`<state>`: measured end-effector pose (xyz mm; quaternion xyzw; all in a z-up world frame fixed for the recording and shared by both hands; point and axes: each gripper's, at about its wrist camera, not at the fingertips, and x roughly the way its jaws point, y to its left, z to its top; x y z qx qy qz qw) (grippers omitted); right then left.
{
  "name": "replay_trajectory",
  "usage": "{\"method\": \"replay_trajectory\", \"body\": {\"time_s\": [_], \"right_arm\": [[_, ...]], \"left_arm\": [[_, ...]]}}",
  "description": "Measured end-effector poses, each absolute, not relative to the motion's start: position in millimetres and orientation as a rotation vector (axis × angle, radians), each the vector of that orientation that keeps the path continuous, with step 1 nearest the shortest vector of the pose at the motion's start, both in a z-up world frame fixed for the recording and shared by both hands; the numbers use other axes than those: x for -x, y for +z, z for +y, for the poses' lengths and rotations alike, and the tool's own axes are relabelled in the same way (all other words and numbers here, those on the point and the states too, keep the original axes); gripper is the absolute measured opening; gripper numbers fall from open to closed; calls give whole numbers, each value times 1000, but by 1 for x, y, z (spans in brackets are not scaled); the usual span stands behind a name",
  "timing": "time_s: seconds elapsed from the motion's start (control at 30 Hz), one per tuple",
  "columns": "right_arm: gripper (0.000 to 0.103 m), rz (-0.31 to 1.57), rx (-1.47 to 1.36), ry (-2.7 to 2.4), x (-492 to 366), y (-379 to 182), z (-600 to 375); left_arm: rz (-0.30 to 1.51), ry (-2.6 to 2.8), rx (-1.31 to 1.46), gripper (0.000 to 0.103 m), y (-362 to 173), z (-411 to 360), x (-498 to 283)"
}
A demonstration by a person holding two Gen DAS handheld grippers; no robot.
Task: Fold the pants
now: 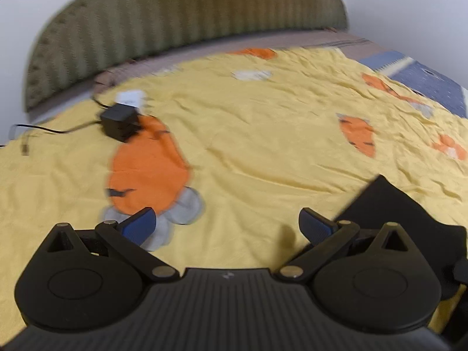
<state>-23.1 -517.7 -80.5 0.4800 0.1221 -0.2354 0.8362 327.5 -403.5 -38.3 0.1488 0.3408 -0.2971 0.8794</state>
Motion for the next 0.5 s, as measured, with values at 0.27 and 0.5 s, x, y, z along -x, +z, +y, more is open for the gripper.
{"method": "replay_trajectory", "body": {"time_s": [0.27,0.5], "right_arm": [[14,246,-1190,-479,21,-99,-537],[29,165,-1225,-431,22,-107,-537]], "left_arm": [[820,-752,-271,101,-53,-427,-334],[800,-817,-312,81,-53,-436,-323]]}}
